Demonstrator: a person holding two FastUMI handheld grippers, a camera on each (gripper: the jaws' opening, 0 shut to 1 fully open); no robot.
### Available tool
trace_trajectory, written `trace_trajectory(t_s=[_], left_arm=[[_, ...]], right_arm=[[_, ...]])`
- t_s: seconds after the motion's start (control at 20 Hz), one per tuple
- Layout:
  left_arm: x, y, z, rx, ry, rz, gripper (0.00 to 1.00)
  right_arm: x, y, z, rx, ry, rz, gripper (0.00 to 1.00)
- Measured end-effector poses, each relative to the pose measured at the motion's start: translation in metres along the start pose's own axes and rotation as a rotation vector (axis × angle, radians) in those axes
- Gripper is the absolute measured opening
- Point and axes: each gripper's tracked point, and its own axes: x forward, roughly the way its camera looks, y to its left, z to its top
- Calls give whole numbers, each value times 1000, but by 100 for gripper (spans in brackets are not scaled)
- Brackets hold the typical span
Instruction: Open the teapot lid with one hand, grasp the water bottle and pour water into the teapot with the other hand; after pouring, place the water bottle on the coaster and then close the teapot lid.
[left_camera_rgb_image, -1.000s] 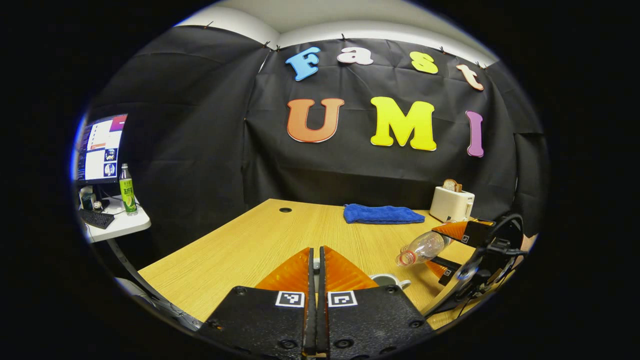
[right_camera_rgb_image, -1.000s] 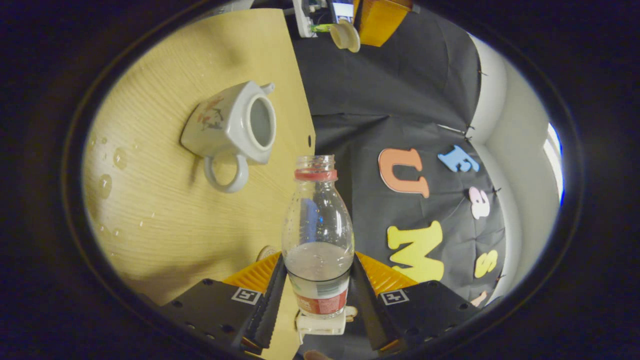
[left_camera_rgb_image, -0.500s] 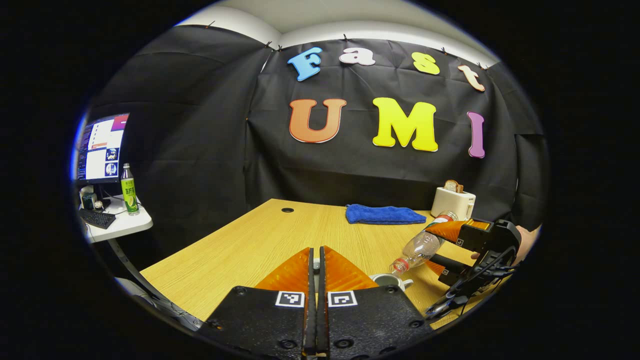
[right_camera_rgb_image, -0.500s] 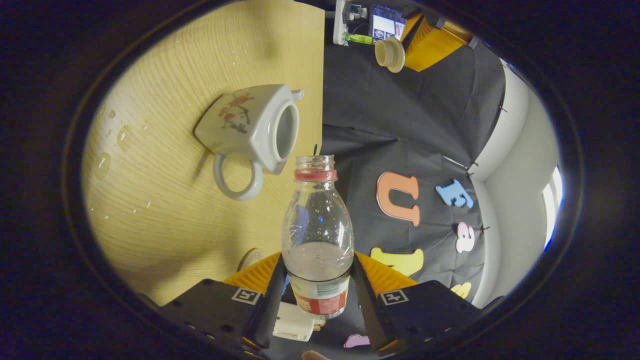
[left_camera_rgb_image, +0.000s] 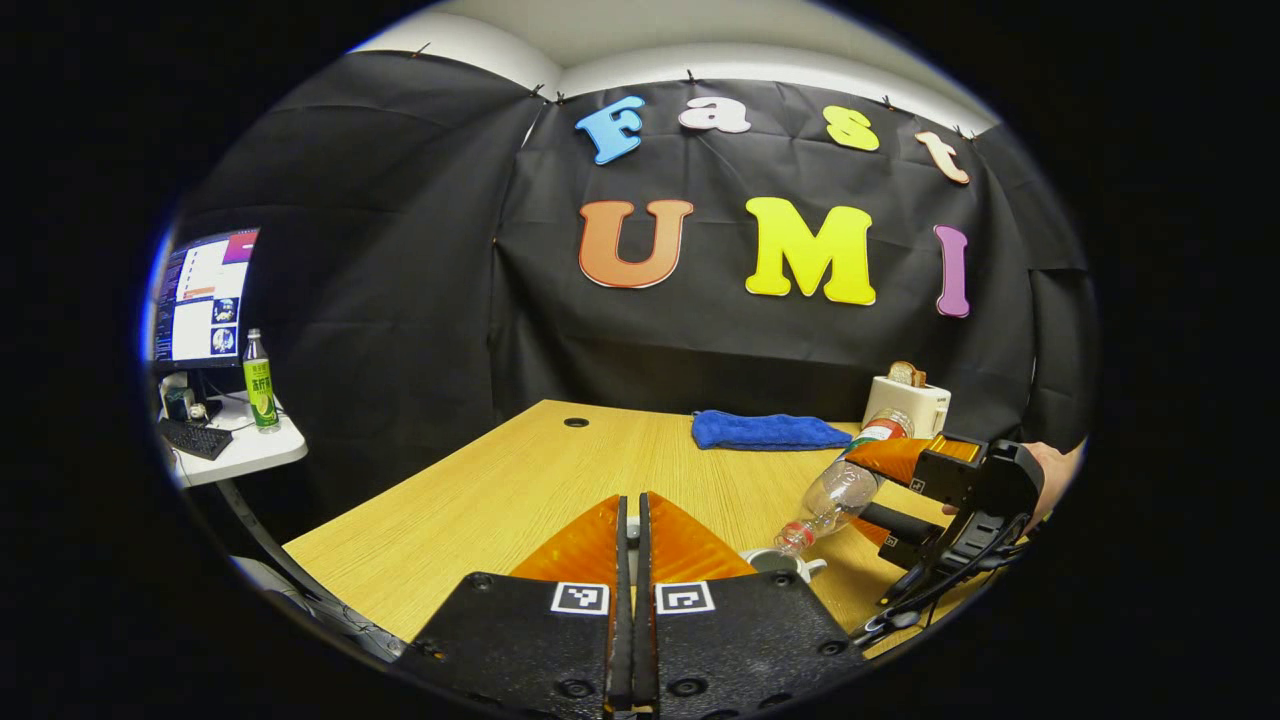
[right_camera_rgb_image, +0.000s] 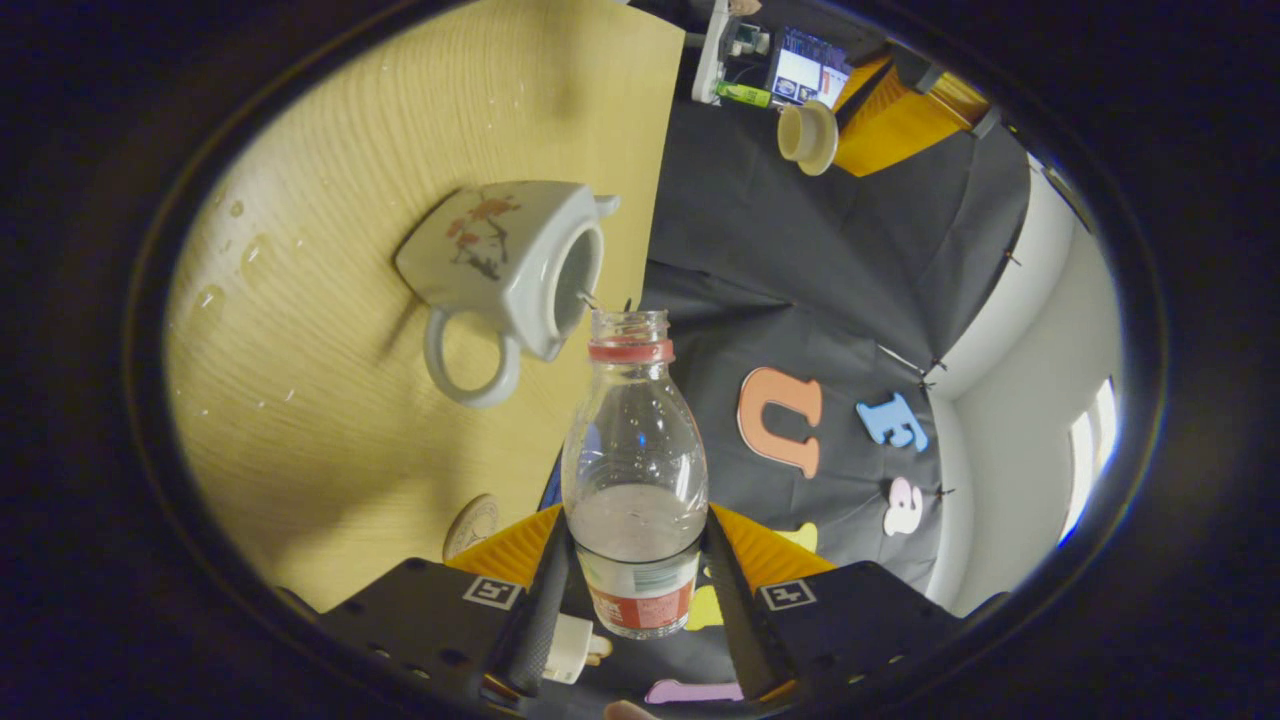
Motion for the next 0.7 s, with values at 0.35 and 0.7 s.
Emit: trace_trajectory(t_s=[0.35, 0.7], left_arm=[[-2, -1, 2, -2, -4, -1, 3], [-2, 1, 4, -2, -10, 0, 3]], right_arm=[[-1, -11, 5, -68, -21, -37, 71], [-3, -17, 0, -132, -28, -57, 71]])
